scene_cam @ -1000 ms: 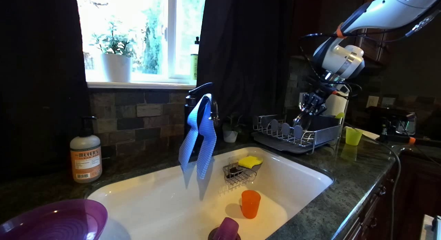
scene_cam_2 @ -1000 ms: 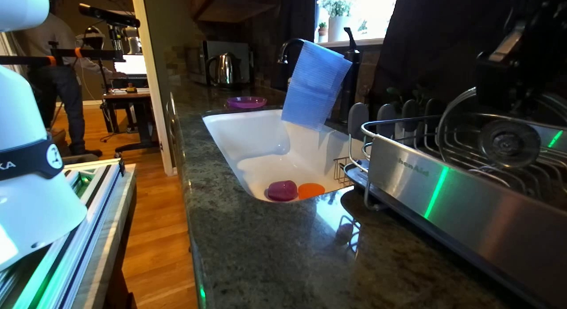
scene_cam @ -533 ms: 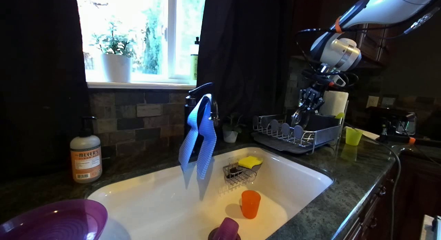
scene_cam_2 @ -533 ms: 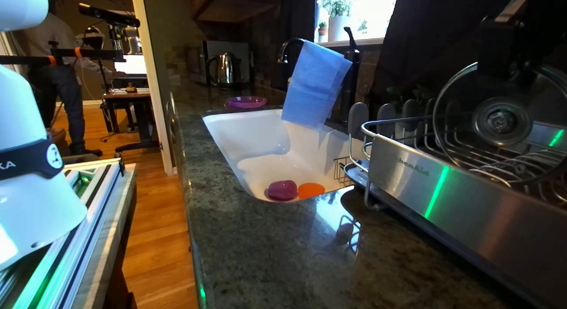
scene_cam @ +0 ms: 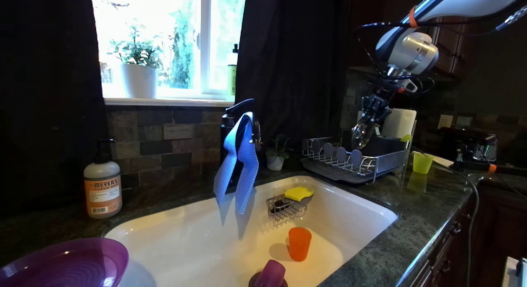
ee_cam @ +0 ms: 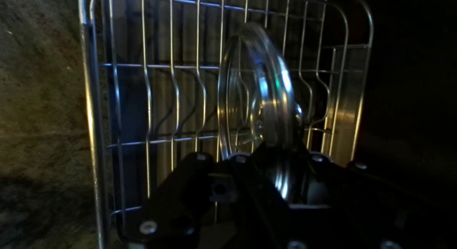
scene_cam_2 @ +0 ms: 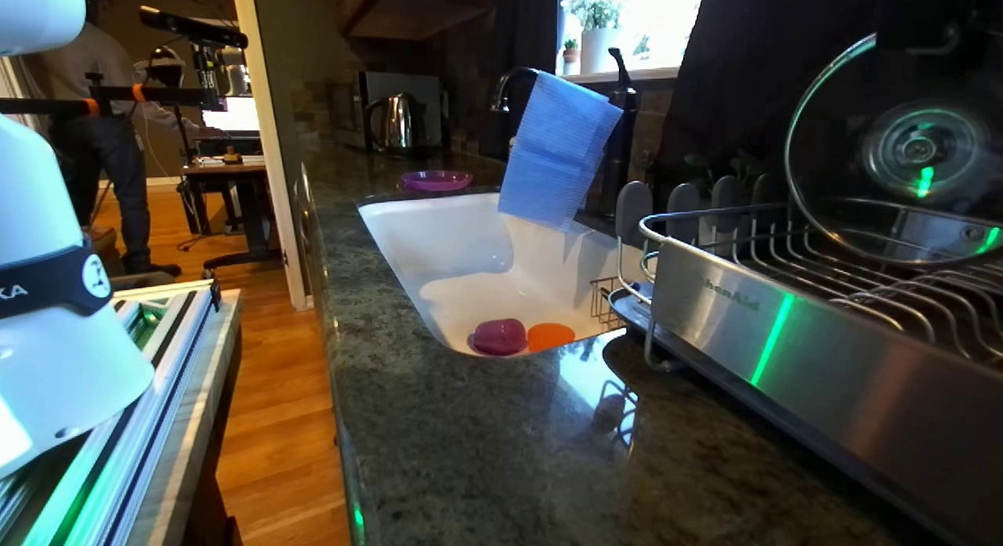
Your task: Lift the lid and make it stand upright on the dish rack
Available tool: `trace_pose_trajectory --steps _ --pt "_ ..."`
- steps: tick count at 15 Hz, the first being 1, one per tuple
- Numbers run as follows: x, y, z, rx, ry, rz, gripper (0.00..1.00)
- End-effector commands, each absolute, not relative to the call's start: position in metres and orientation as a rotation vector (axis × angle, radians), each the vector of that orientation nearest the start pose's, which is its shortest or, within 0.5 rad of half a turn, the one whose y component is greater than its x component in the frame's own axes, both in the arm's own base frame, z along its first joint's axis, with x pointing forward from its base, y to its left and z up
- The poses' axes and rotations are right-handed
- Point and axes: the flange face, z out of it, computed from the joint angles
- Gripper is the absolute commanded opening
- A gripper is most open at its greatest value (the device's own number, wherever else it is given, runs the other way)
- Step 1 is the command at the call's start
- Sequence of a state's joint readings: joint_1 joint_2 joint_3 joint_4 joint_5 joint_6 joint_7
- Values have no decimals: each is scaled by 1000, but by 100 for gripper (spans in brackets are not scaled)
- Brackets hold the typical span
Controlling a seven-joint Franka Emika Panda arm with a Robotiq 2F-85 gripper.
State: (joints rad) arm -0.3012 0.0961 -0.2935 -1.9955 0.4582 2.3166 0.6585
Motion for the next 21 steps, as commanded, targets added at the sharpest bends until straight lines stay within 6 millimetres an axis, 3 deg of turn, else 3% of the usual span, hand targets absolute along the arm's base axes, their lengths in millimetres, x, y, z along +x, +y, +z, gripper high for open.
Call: trace_pose_trajectory --steps 1,8,10,13,21 --pt "477 -314 470 -2154 1723 -271 3" --pt "441 -312 489 -2383 1281 1 3" --pt "442 -312 493 -2299 1394 -28 3" --pt "445 -307 494 -2313 1382 -24 3" --pt "442 -305 499 -2595 841 -4 3"
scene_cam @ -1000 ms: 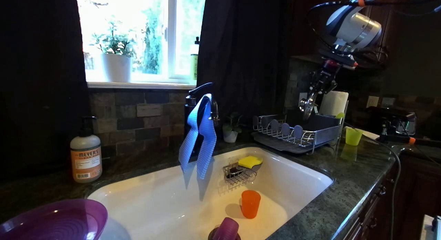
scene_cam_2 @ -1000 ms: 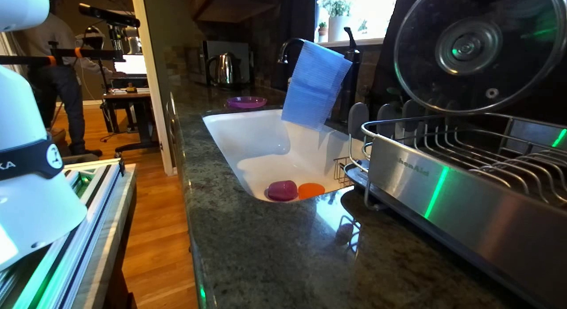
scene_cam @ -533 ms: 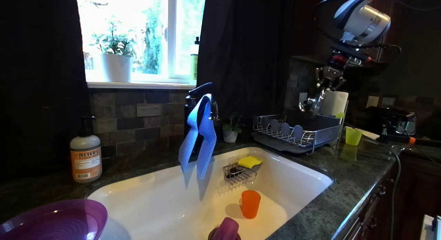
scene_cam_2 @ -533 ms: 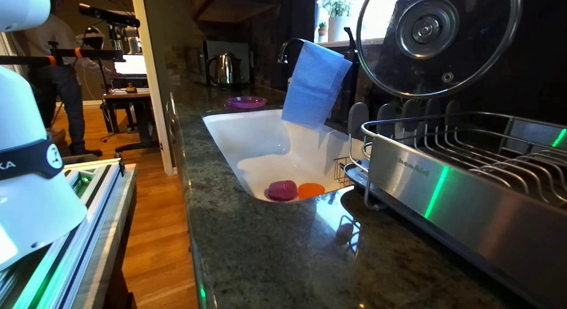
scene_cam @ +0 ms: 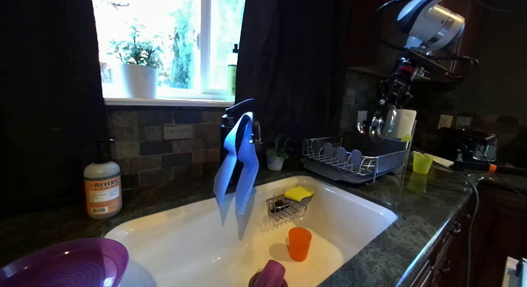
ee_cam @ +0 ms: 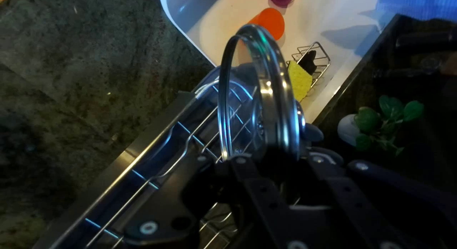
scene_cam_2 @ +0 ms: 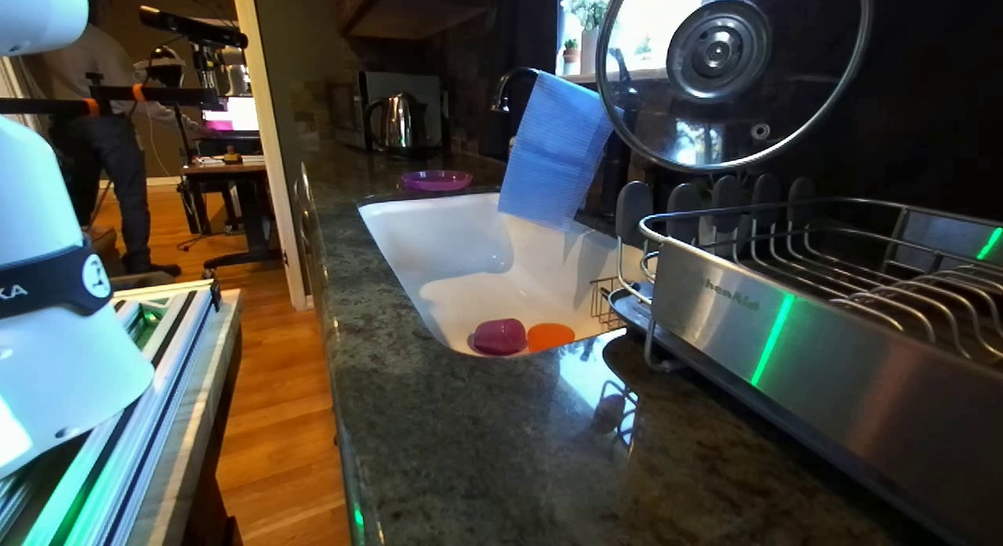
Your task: Lift the lid and make it stand upright on the dish rack
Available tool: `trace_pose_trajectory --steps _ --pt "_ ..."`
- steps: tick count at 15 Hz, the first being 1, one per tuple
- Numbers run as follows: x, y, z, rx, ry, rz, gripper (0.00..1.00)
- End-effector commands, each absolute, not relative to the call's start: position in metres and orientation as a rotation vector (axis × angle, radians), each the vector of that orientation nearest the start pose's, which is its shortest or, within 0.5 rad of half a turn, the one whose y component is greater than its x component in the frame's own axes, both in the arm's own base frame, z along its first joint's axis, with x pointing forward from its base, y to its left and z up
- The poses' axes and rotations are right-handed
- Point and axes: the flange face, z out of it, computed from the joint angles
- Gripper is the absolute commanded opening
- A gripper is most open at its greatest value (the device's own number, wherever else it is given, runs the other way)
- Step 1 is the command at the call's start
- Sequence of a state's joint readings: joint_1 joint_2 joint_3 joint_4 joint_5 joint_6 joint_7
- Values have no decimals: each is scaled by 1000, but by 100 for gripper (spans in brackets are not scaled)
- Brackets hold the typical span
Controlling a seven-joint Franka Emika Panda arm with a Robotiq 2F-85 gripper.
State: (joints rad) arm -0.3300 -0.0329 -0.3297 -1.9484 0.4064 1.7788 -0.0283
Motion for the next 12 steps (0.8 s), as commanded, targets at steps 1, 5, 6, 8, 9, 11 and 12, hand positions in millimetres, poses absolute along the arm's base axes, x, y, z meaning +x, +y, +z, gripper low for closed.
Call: trace_pose_trajectory --steps 1,5,6,8,9,11,12 --pt "443 -305 501 -2601 800 -11 3" --pt "445 -303 497 -2564 835 -3 11" --pt "446 -303 498 -2562 835 -1 11" --pt "448 -304 499 -2565 815 -15 3" --pt "449 -304 500 -2575 791 -29 3" --pt "452 -303 502 -2593 740 -38 3" --pt "455 -303 504 -2612 703 -48 3"
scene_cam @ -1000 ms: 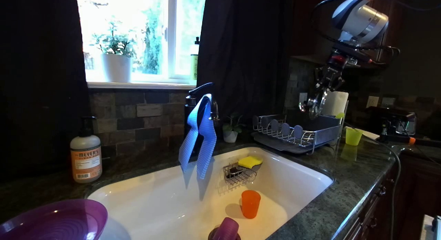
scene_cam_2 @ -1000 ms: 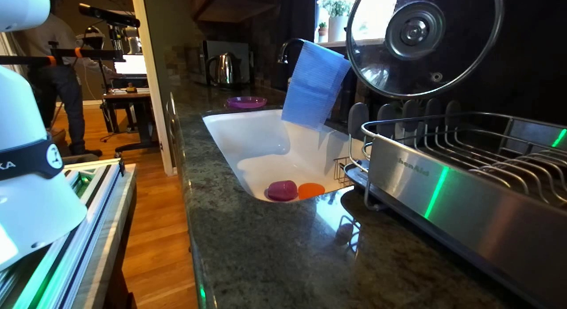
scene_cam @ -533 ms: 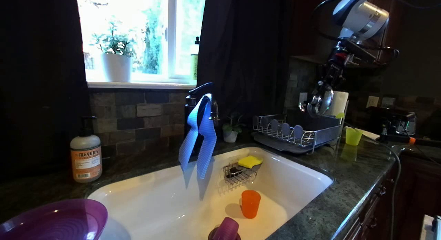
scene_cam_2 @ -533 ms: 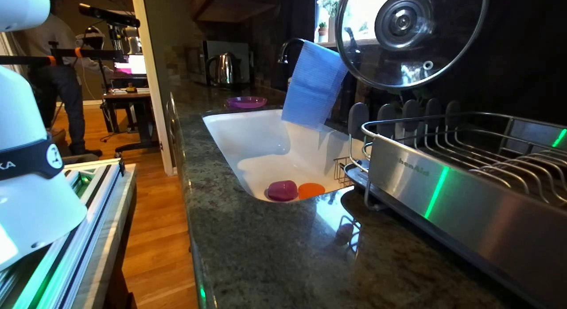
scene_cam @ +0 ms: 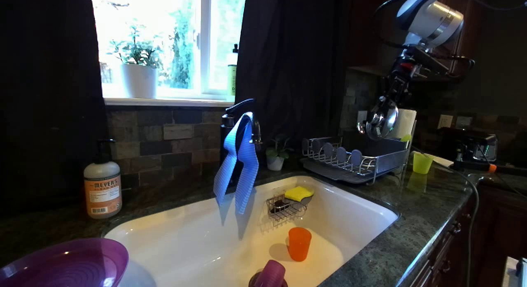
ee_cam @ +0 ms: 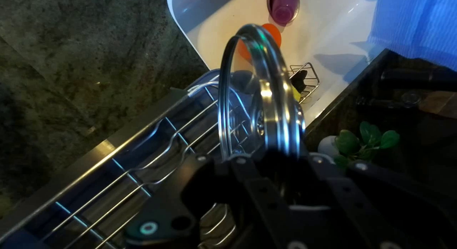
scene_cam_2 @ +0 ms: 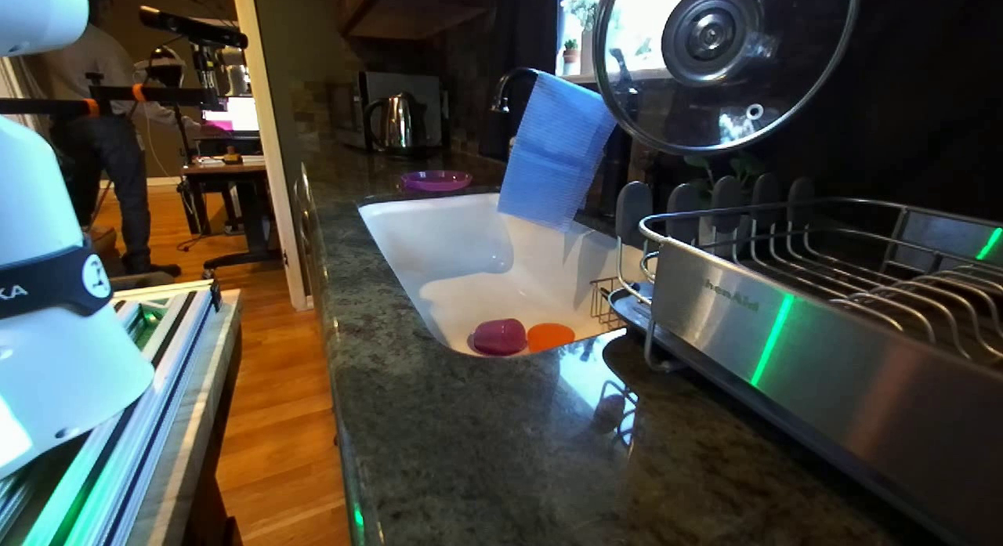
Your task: Lift the lid and make it stand upright on the dish rack
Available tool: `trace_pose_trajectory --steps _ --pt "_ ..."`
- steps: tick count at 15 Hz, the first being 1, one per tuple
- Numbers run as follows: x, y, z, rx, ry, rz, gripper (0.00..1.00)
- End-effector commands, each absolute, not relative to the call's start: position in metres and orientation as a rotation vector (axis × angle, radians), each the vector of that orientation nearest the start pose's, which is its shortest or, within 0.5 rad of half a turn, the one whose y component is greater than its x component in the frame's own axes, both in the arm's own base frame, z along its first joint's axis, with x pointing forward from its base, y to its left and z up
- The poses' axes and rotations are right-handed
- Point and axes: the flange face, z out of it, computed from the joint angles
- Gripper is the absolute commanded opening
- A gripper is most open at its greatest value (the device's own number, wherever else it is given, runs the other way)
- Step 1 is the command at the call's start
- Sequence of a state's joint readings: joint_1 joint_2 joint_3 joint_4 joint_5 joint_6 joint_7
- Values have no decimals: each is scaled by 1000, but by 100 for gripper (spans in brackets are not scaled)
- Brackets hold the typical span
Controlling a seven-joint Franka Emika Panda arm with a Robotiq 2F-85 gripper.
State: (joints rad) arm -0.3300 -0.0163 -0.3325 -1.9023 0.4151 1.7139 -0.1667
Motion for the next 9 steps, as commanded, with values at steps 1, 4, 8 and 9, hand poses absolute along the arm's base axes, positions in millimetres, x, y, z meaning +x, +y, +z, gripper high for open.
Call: trace_pose_trajectory --steps 1,4,8,9 --pt "458 -303 506 -2628 677 -59 3" --pt "470 -301 510 -2657 585 -102 3" --pt "490 -294 513 -2669 450 -146 3" --pt "495 -292 511 -2658 413 -151 3"
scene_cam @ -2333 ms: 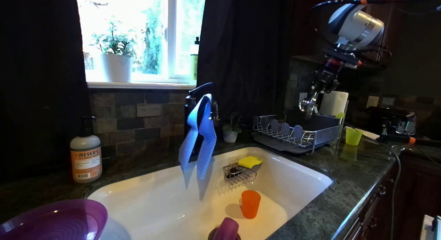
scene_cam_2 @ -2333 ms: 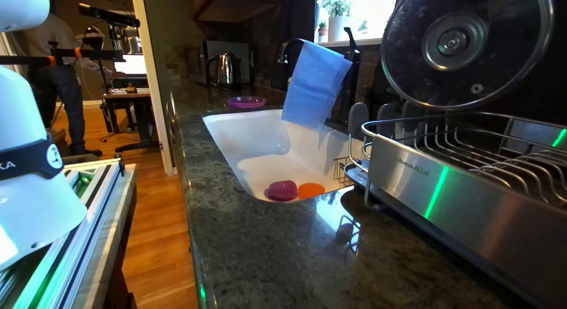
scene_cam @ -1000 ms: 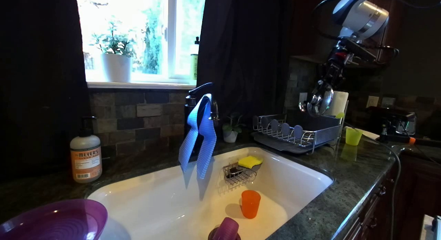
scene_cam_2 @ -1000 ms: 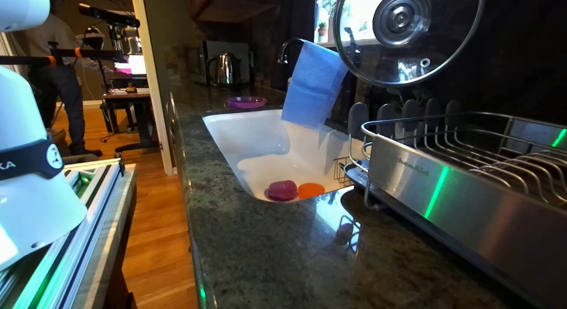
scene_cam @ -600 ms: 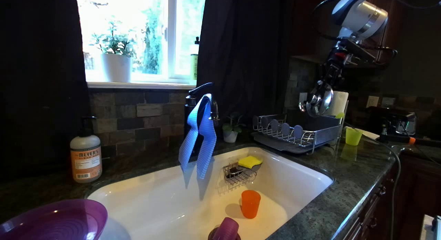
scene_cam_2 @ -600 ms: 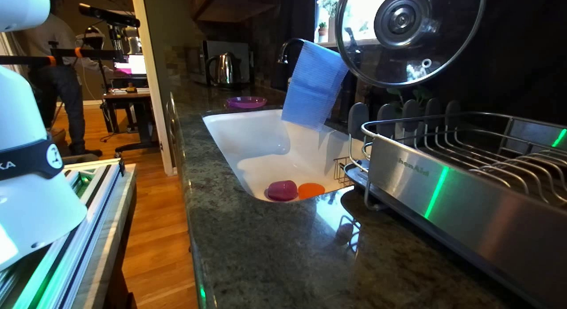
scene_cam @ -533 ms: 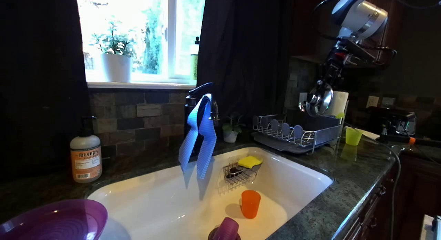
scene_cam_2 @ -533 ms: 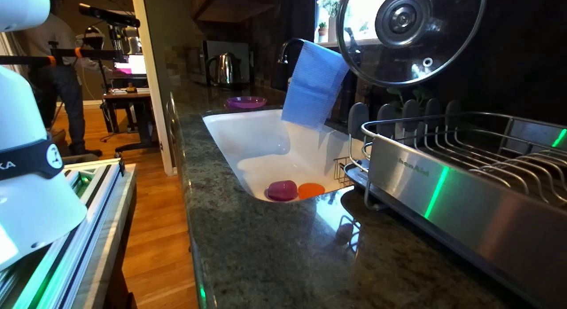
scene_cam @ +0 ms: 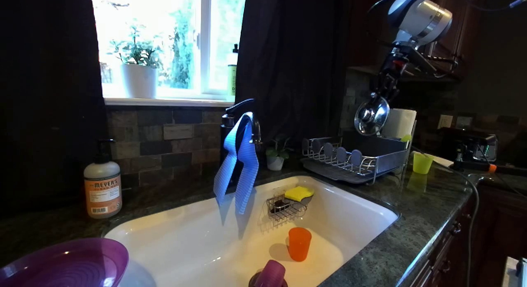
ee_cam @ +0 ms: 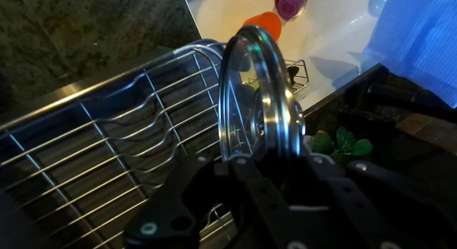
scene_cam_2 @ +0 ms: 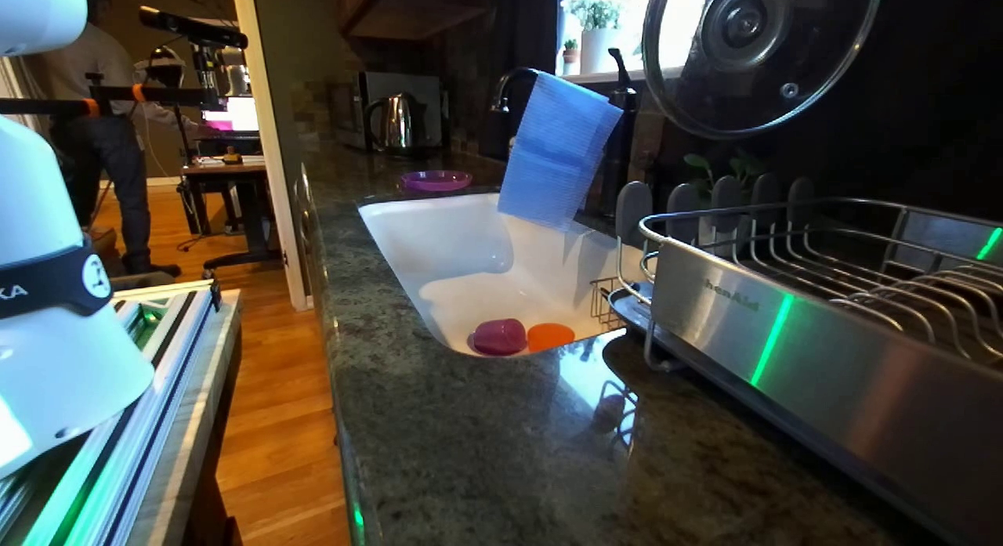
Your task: Lift the lid and make it stand upright on the dish rack
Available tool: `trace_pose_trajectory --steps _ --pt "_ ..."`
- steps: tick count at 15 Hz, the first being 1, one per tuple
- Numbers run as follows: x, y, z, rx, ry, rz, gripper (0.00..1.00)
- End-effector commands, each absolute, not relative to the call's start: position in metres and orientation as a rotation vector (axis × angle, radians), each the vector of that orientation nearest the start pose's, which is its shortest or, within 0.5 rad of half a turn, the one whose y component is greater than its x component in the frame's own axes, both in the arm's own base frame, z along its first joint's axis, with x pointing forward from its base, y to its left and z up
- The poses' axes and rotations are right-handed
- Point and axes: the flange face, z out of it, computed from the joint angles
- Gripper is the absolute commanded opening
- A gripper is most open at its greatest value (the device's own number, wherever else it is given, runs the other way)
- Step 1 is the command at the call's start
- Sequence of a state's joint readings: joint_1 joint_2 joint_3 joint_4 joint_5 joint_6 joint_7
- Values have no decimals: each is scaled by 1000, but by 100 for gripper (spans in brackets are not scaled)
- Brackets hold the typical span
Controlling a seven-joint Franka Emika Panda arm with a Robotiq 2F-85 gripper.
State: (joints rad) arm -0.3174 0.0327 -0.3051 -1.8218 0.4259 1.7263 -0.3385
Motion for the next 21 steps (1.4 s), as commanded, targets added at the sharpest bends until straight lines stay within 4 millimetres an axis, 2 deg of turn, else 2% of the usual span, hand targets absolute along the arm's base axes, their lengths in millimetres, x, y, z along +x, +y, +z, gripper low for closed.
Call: trace_pose_trajectory --steps 1,9,16,21 --pt "499 -291 510 -2651 379 -160 3" --pt "523 -288 480 -2602 180 -112 3" --pt "540 -283 458 -2617 119 -52 3" --pt "549 -272 445 -2630 77 -11 3"
